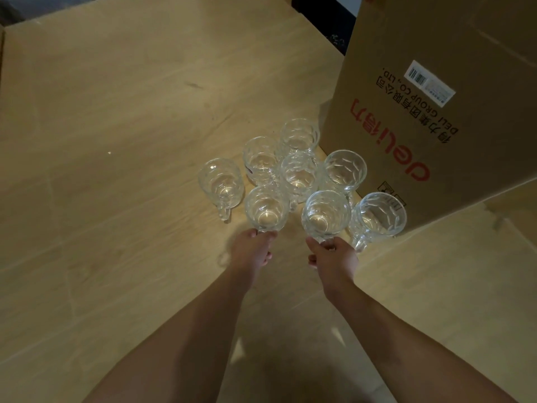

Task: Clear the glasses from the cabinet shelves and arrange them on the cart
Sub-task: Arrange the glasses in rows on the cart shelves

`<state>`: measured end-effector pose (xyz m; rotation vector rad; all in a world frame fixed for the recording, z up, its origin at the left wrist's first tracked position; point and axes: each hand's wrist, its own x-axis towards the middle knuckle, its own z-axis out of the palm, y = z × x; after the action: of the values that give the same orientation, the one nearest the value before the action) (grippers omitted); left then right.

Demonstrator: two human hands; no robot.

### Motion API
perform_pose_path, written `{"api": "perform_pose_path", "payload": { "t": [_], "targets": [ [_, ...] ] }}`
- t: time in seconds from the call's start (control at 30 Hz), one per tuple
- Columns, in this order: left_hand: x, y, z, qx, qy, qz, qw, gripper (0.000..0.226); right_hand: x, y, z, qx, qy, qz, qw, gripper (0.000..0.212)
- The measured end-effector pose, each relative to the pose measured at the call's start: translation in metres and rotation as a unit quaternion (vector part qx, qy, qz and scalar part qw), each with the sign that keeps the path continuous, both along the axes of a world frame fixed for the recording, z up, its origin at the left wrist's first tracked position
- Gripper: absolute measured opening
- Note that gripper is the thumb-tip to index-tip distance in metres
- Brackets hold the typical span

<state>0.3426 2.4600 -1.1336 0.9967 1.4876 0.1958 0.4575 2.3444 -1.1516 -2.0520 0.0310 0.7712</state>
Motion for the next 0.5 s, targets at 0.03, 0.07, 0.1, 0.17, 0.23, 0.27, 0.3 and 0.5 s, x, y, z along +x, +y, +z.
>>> {"api": "perform_pose_path", "payload": {
  "t": [0.03, 0.07, 0.1, 0.17, 0.23, 0.27, 0.3, 0.5],
  "targets": [
    [-0.001, -0.001, 0.0, 0.006, 0.003, 0.003, 1.0, 0.022, 0.0, -0.001, 0.001, -0.008, -0.001, 0.002, 1.0, 0.037],
    [-0.002, -0.002, 0.0, 0.014, 0.009, 0.003, 1.0, 0.023, 0.0, -0.002, 0.003, -0.018, -0.004, 0.005, 1.0, 0.039],
    [-0.003, -0.003, 0.001, 0.024, 0.018, 0.003, 1.0, 0.024, 0.001, -0.003, 0.005, -0.029, -0.008, 0.011, 1.0, 0.042],
    [-0.005, -0.006, 0.006, 0.041, 0.032, 0.001, 0.999, 0.026, 0.001, -0.005, 0.012, -0.045, -0.009, 0.022, 0.999, 0.047],
    [-0.007, -0.009, 0.018, 0.038, 0.038, 0.005, 0.999, 0.03, 0.002, -0.005, 0.022, -0.061, -0.007, 0.035, 0.998, 0.049],
    [-0.009, -0.012, 0.024, 0.033, 0.037, 0.007, 0.999, 0.032, 0.002, -0.006, 0.028, -0.07, -0.003, 0.045, 0.996, 0.05],
    [-0.012, -0.017, 0.032, 0.028, 0.041, 0.004, 0.999, 0.034, 0.0, -0.009, 0.036, -0.082, 0.005, 0.054, 0.995, 0.05],
    [-0.04, -0.043, 0.14, 0.014, 0.101, -0.033, 0.994, 0.02, -0.019, -0.036, 0.136, -0.143, 0.05, 0.081, 0.985, 0.051]
  ]
}}
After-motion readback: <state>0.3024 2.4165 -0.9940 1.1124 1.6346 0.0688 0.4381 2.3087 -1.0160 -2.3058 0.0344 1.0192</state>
